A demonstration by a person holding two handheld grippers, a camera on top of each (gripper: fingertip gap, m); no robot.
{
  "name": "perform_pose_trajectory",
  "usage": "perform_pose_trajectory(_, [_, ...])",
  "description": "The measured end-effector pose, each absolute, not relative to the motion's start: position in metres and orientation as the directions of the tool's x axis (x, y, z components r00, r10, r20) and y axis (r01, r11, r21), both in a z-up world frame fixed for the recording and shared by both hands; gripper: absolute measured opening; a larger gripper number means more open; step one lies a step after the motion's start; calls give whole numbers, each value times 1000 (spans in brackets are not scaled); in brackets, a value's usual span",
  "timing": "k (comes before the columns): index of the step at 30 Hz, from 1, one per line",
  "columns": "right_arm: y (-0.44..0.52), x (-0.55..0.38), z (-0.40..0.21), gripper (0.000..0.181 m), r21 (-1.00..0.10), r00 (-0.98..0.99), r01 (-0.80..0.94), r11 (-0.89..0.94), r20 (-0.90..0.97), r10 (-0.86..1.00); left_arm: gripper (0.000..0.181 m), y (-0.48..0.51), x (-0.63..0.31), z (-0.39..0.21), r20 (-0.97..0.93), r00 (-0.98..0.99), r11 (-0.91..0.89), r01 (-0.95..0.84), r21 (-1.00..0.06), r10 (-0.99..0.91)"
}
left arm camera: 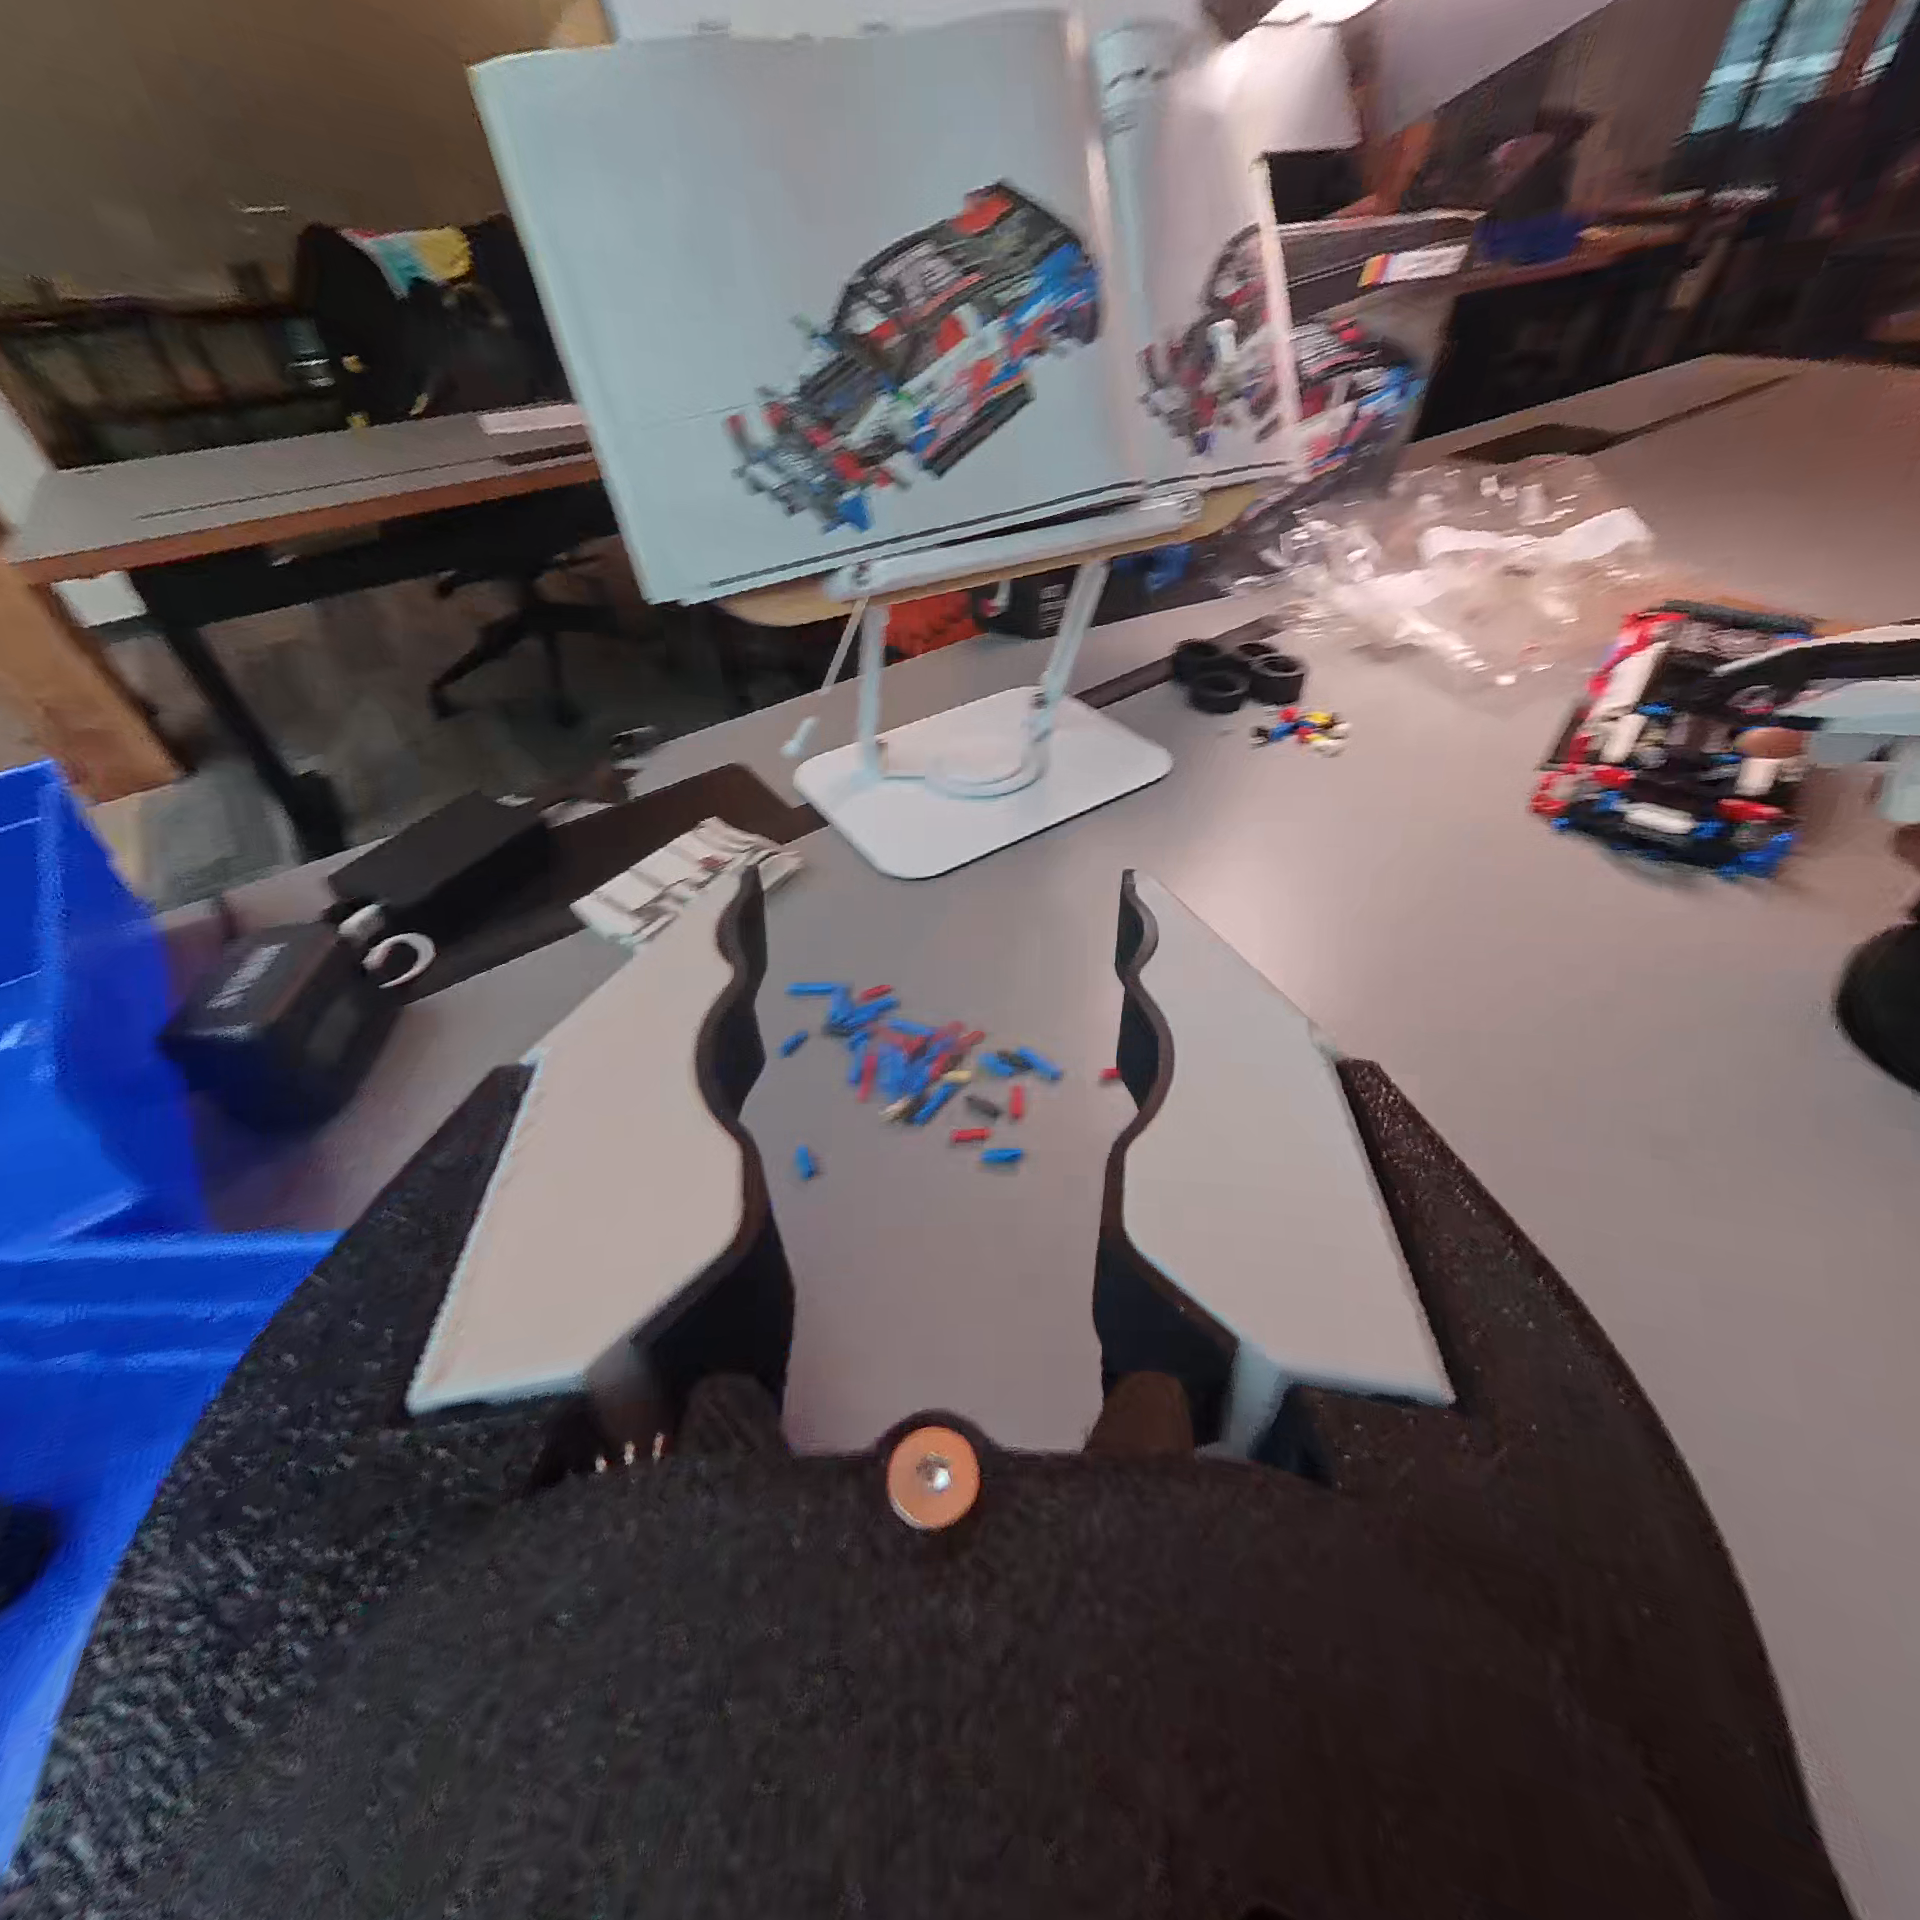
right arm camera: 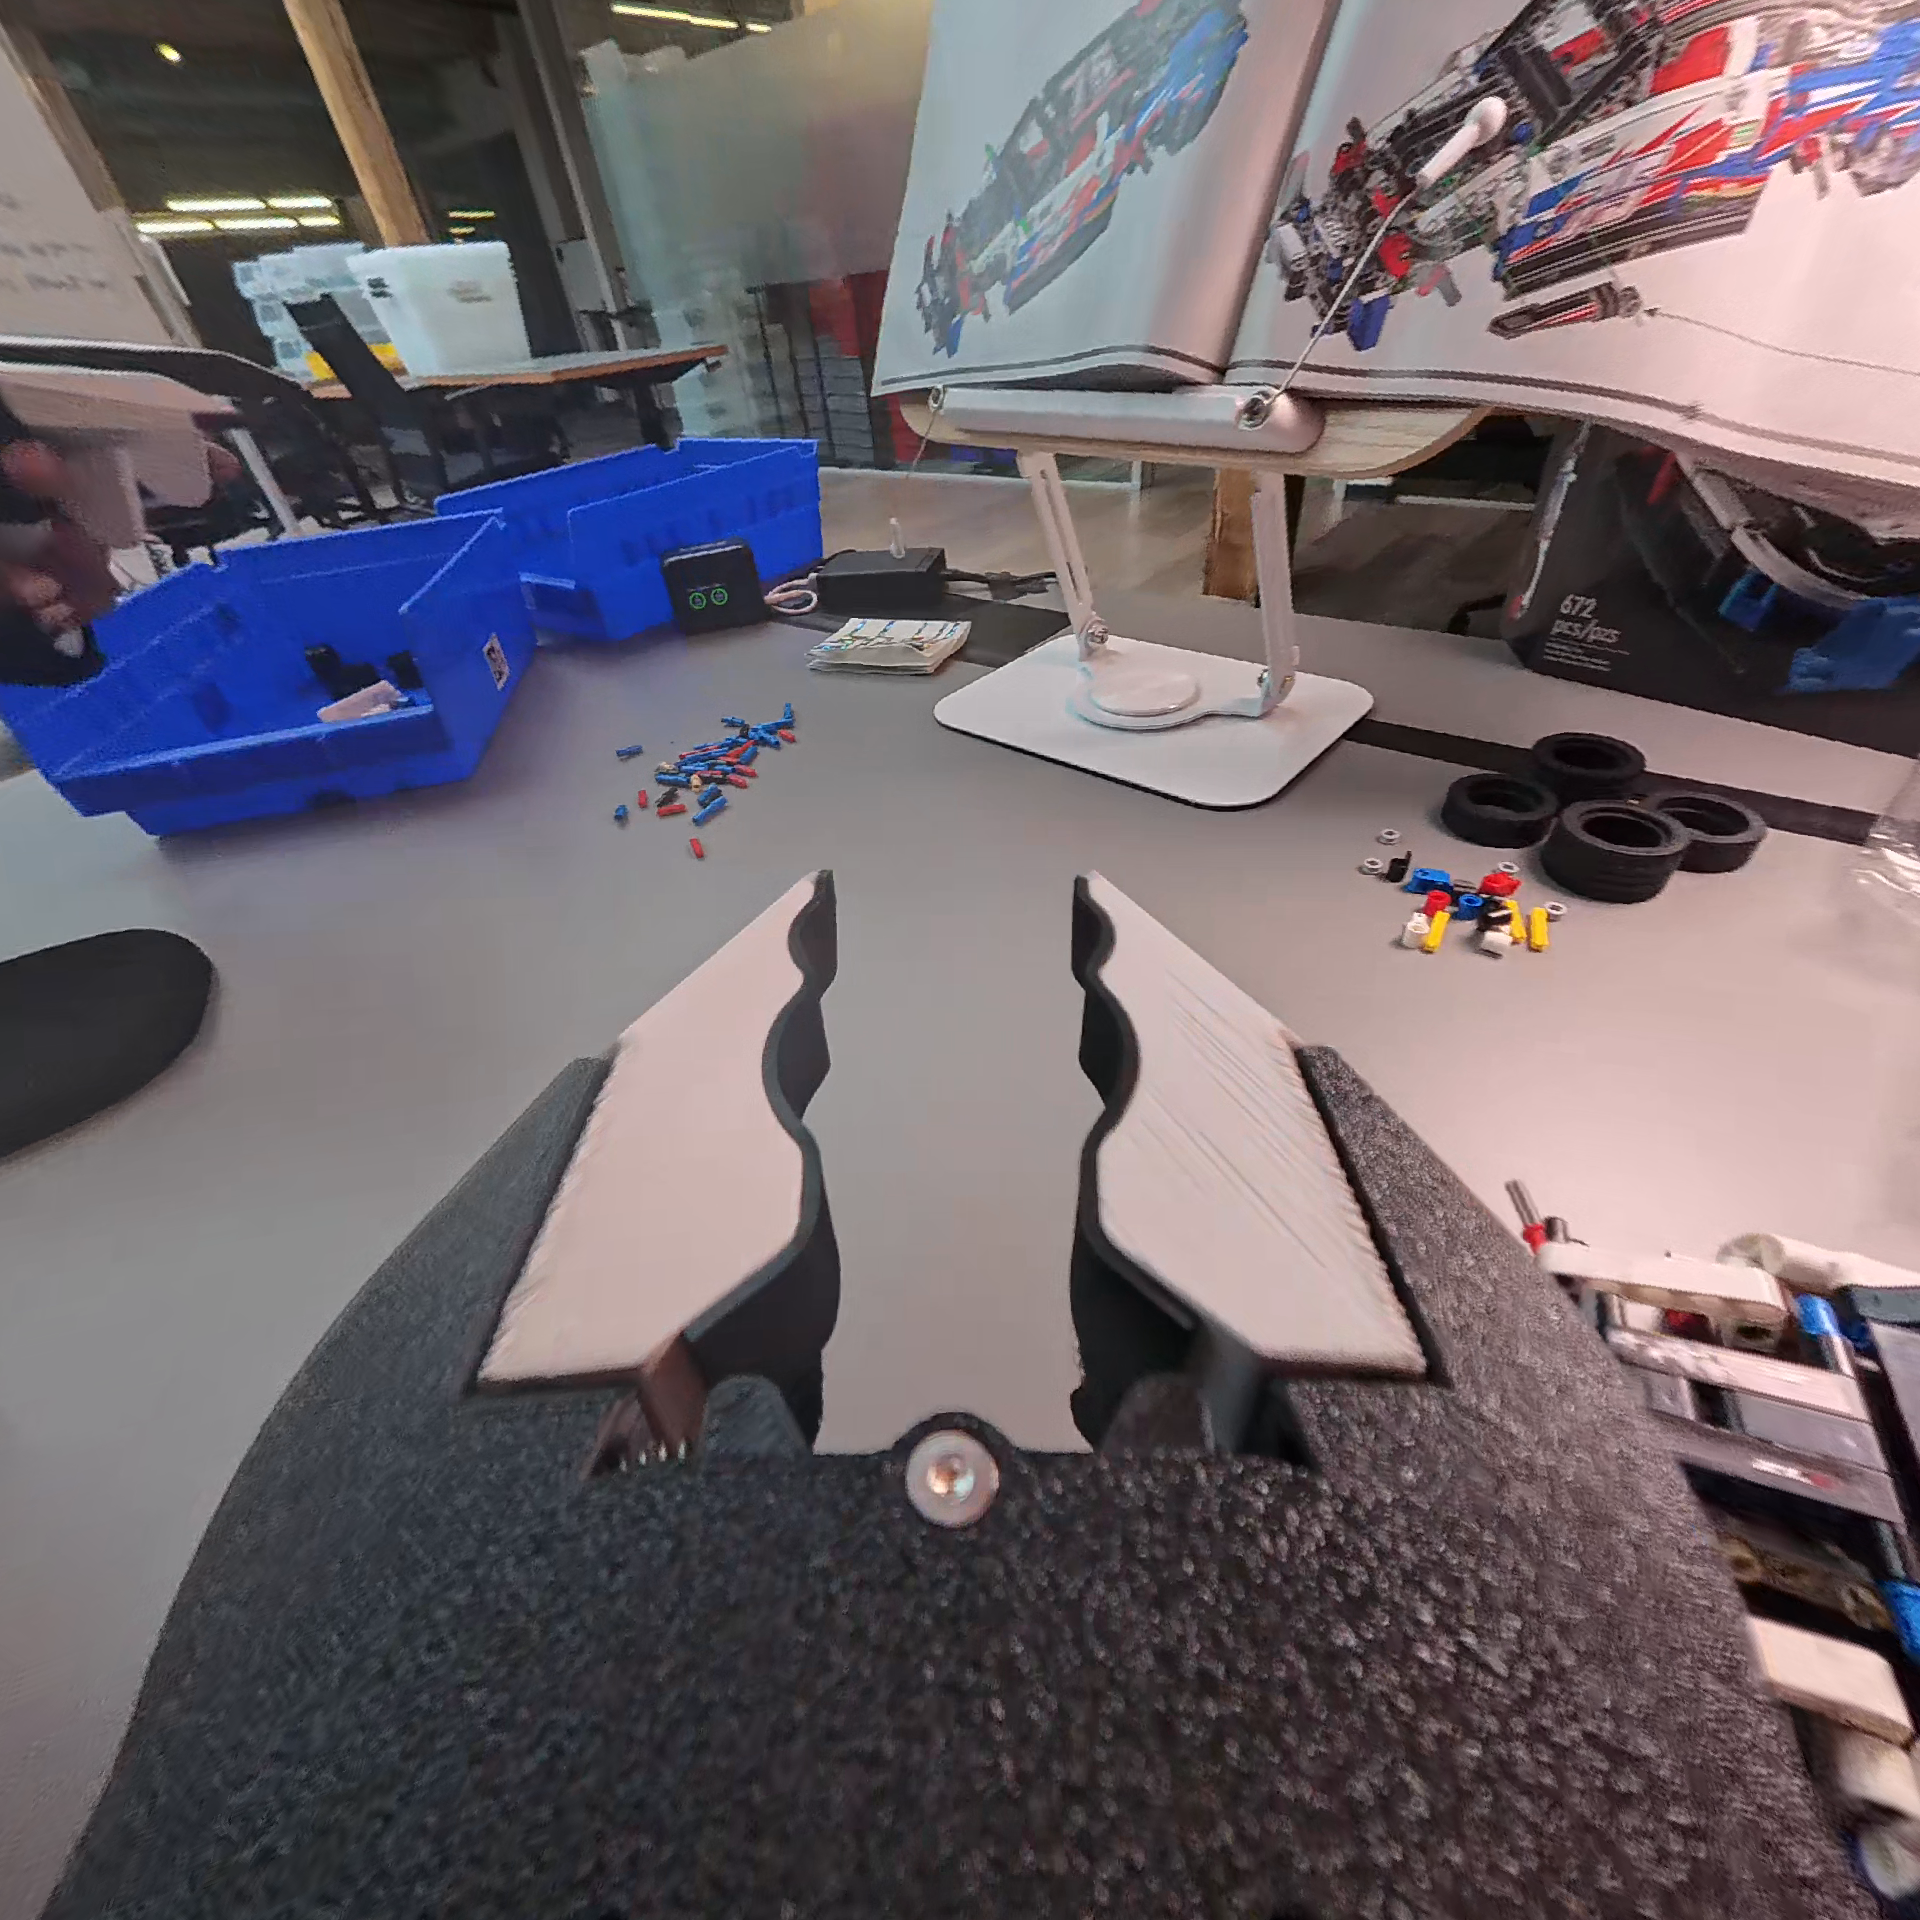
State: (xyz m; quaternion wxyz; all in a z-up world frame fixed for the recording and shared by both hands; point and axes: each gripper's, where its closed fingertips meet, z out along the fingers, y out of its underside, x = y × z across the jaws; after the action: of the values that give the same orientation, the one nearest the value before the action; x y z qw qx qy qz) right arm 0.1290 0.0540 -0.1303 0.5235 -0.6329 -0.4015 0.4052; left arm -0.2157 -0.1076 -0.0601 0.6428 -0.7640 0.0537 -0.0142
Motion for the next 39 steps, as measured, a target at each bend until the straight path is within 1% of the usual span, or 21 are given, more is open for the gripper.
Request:
perform_pose_trajectory(2, [59,137,-129,45,-988,378,84,-129,-88,922,61,-101,-177,-58,-10,979,-115,-34,-993,-205])
perform_pose_trajectory(4, [66,150,-129,43,-989,425,106,-105,-51,904,47,-97,-149,-57,13,965,-33,5,-999,-262])
perform_pose_trajectory(5, [71,158,-130,39,-988,457,128,-88,-20,889,42,-96,-140,-58,15,961,6,18,-1000,-275])
perform_pose_trajectory(6, [78,169,-132,31,-985,495,159,-72,17,869,38,-93,-132,-61,12,958,39,24,-999,-287])
perform_pose_trajectory(7, [85,182,-132,19,-980,539,189,-57,55,841,33,-91,-126,-66,8,955,60,27,-998,-297])
perform_pose_trajectory(8, [94,198,-131,0,-976,585,213,-48,88,807,29,-89,-121,-72,12,952,72,36,-997,-305])
perform_pose_trajectory(10, [114,231,-129,0,-965,677,254,-71,124,726,26,-83,-114,-87,45,939,47,64,-997,-341])
perform_pose_trajectory(13, [136,272,-127,0,-950,748,283,-134,132,650,28,-77,-105,-109,132,908,-45,124,-991,-398])
perform_pose_trajectory(14, [141,280,-129,1,-939,756,305,-159,138,639,28,-75,-103,-115,154,897,-68,139,-988,-413])
perform_pose_trajectory(16, [155,293,-142,37,-889,754,404,-217,189,629,29,-70,-101,-125,176,888,-105,144,-984,-426])
perform_pose_trajectory(17, [161,298,-153,51,-843,740,476,-250,230,632,30,-68,-99,-131,178,885,-122,138,-983,-431])
perform_pose_trajectory(18, [168,301,-162,62,-797,717,543,-266,275,641,30,-66,-97,-136,183,881,-142,134,-981,-435])
perform_pose_trajectory(20, [182,303,-173,70,-736,677,616,-280,313,666,32,-64,-92,-145,199,871,-174,134,-976,-448])
perform_pose_trajectory(22, [192,297,-181,79,-707,663,625,-331,258,702,32,-62,-87,-150,213,861,-199,134,-971,-461])
perform_pose_trajectory(23, [195,295,-184,81,-688,655,635,-352,238,717,33,-62,-85,-152,216,859,-206,133,-970,-465])
perform_pose_trajectory(24, [199,295,-188,80,-654,645,660,-370,240,725,33,-62,-84,-154,214,856,-210,127,-969,-470])
perform_pose_trajectory(26, [210,304,-200,76,-570,632,718,-400,292,718,33,-63,-83,-155,195,862,-208,107,-972,-469])
perform_pose_trajectory(27, [211,303,-204,74,-562,638,713,-418,273,720,33,-63,-83,-156,181,866,-204,93,-974,-465])
perform_pose_trajectory(30, [217,300,-203,72,-579,675,684,-443,273,685,33,-63,-87,-156,153,880,-193,71,-979,-449])
perform_pose_trajectory(35, [224,296,-202,68,-624,766,607,-492,294,572,33,-60,-95,-152,148,897,-170,83,-982,-417])
perform_pose_trajectory(39, [226,287,-194,60,-660,784,590,-465,329,527,34,-60,-98,-154,145,906,-178,79,-981,-397])
